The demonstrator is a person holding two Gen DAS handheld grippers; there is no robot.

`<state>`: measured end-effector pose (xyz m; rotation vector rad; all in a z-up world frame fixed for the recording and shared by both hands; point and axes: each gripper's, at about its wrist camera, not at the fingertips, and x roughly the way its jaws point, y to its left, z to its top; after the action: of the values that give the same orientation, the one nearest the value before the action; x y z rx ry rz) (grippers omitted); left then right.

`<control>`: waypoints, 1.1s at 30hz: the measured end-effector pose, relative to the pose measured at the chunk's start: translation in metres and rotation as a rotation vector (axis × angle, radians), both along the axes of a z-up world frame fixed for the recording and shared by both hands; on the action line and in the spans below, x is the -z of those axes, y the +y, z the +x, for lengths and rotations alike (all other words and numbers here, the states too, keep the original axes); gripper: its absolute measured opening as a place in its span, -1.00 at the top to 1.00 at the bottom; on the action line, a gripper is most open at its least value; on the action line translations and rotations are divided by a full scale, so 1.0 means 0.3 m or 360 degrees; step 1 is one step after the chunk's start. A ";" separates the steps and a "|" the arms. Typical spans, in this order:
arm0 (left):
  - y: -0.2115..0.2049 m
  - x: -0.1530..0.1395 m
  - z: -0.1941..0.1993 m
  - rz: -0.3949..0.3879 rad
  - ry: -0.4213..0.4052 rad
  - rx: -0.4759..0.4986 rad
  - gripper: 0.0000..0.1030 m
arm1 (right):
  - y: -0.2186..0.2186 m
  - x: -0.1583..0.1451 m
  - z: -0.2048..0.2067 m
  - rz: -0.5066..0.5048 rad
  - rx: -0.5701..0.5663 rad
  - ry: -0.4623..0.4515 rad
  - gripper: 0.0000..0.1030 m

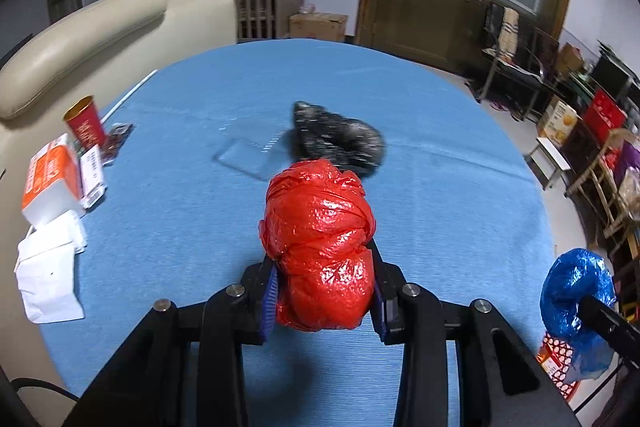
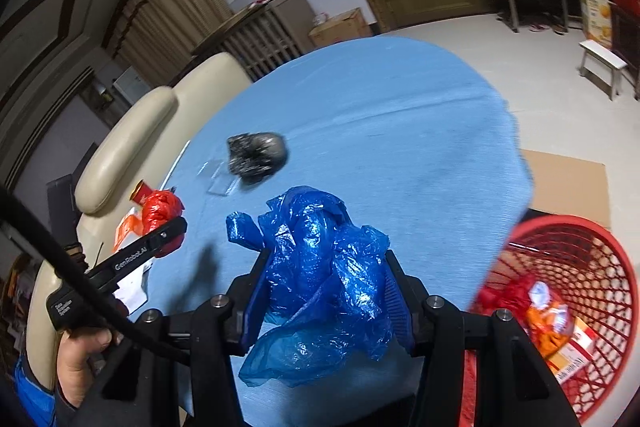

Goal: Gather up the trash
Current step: 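Carry the blue and red bags over the red basket and release both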

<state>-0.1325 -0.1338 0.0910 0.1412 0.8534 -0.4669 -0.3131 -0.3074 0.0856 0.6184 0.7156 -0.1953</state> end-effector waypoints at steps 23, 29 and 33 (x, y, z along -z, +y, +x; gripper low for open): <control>-0.301 -0.039 -0.270 -0.0033 -0.0029 0.0420 0.24 | -0.294 0.047 -0.346 -0.0051 0.0471 0.0100 -0.07; -0.357 -0.030 -0.318 -0.0009 -0.0022 0.0499 0.24 | -0.323 0.083 -0.398 -0.0119 0.0540 0.0157 -0.07; -0.376 -0.032 -0.341 -0.0005 -0.0023 0.0529 0.24 | -0.331 0.113 -0.403 -0.0118 0.0568 0.0192 -0.07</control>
<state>-0.2350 -0.2467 0.1007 0.2856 0.8177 -0.7777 -0.4341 -0.4067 0.0517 0.6643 0.7066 -0.5904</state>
